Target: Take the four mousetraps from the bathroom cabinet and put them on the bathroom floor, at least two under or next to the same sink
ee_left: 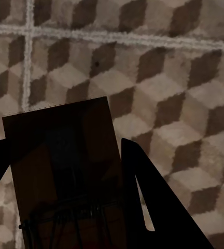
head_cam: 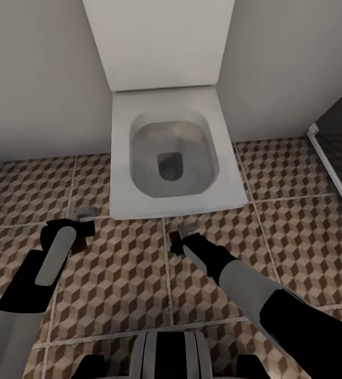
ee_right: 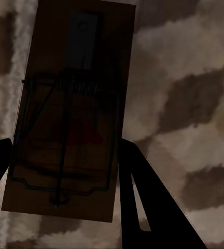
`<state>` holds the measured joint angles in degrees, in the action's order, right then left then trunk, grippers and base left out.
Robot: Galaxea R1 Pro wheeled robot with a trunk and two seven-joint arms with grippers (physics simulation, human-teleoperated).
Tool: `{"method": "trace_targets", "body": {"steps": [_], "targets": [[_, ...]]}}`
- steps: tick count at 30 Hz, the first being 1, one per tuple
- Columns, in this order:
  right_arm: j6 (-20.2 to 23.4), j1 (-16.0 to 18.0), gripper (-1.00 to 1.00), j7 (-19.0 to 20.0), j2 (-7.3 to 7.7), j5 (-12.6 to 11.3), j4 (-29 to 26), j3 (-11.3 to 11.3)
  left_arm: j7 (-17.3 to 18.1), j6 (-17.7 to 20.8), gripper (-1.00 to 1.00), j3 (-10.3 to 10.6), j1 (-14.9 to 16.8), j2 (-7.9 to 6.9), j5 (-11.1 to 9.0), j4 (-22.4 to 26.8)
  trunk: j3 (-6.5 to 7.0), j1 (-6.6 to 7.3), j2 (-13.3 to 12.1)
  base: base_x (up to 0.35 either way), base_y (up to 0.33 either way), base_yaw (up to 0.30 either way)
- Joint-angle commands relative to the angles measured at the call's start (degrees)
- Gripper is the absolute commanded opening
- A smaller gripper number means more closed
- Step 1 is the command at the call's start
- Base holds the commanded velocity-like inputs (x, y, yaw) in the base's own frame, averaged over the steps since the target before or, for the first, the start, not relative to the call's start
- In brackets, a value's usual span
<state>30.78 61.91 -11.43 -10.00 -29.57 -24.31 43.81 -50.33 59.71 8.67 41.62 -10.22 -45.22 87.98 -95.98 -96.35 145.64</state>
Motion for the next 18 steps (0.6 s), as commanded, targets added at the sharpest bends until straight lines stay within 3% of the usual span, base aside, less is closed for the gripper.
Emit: {"method": "trace_targets", "body": {"steps": [1, 18], "targets": [[0.13, 0.06, -1.0, -0.44, 0.0, -0.67, -0.03, 0.31, -0.56, 0.29, -1.0, 0.12, 0.04, -0.06, -0.3, 0.06, -0.26, -0.01, 0.03, 0.0, 0.0, 0.0], [0.09, 0.06, -1.0, -0.44, 0.0, -0.66, -0.03, 0.31, -0.56, 0.29, -1.0, 0.12, 0.04, 0.0, -0.29, 0.08, -0.71, -0.06, 0.06, 0.0, 0.0, 0.0]]}}
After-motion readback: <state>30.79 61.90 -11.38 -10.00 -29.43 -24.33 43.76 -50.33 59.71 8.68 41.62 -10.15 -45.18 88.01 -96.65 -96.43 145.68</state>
